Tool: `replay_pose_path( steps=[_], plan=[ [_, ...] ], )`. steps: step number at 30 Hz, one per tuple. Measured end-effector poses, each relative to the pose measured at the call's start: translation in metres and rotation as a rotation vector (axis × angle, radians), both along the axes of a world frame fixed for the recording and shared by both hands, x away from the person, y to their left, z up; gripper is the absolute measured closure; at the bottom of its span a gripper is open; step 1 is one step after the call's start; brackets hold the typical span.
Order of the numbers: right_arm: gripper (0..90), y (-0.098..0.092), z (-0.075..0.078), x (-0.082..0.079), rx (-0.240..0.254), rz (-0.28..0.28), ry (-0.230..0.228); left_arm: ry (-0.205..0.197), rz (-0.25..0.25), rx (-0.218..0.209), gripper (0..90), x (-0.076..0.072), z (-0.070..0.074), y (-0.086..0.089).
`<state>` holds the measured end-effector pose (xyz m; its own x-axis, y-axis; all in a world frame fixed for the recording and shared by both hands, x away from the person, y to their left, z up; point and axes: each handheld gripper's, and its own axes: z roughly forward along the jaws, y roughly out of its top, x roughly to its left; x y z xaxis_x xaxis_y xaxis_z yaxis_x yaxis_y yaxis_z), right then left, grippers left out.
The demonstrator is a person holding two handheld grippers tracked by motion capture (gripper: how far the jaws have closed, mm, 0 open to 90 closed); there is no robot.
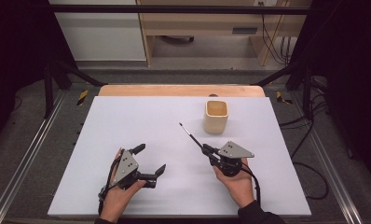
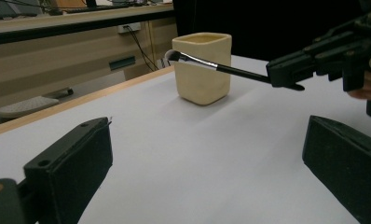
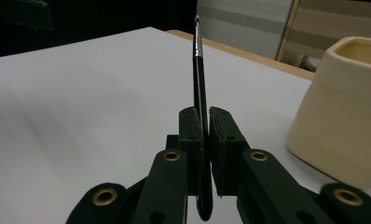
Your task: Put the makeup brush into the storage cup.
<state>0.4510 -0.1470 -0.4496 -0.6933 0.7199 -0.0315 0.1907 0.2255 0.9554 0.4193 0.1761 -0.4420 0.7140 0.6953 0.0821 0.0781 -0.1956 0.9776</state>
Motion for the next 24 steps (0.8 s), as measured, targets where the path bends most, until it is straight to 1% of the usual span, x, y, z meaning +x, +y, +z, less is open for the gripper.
replay_pose_path(
  steps=[1,4,7,9,11,13,14,15,18,20,24],
  plan=[
    [84.0,-0.001,0.001,-0.001,0.003,0.002,-0.004,0.005,-0.005,-0.002,1.6,0.001,0.002,-0.003],
    [84.0,-0.003,0.003,-0.003,0.024,0.004,-0.019,0.001,-0.023,0.009,1.6,0.004,0.008,-0.011],
    [84.0,-0.004,0.004,-0.004,0.032,0.009,-0.028,0.016,-0.034,-0.011,1.7,0.006,0.011,-0.02],
    [84.0,-0.005,0.003,-0.005,0.037,0.008,-0.031,0.019,-0.04,-0.008,1.8,0.006,0.013,-0.025],
    [84.0,-0.006,0.004,-0.006,0.049,0.003,-0.036,0.027,-0.051,-0.028,1.9,0.005,0.014,-0.029],
    [84.0,-0.007,0.005,-0.006,0.054,0.001,-0.044,0.029,-0.054,-0.031,1.9,0.004,0.016,-0.031],
    [84.0,-0.008,0.005,-0.007,0.057,-0.003,-0.041,0.03,-0.059,-0.032,1.9,0.003,0.016,-0.031],
    [83.9,-0.008,0.006,-0.007,0.059,-0.003,-0.044,0.034,-0.062,-0.044,1.9,0.003,0.017,-0.032],
    [84.0,-0.009,0.005,-0.008,0.053,-0.006,-0.048,0.034,-0.06,-0.044,1.9,0.004,0.017,-0.03],
    [84.0,-0.009,0.004,-0.007,0.056,-0.009,-0.047,0.044,-0.058,-0.052,1.9,0.005,0.017,-0.029],
    [84.0,-0.009,0.005,-0.008,0.07,-0.009,-0.051,0.049,-0.053,-0.035,2.0,0.005,0.019,-0.024]
  ],
)
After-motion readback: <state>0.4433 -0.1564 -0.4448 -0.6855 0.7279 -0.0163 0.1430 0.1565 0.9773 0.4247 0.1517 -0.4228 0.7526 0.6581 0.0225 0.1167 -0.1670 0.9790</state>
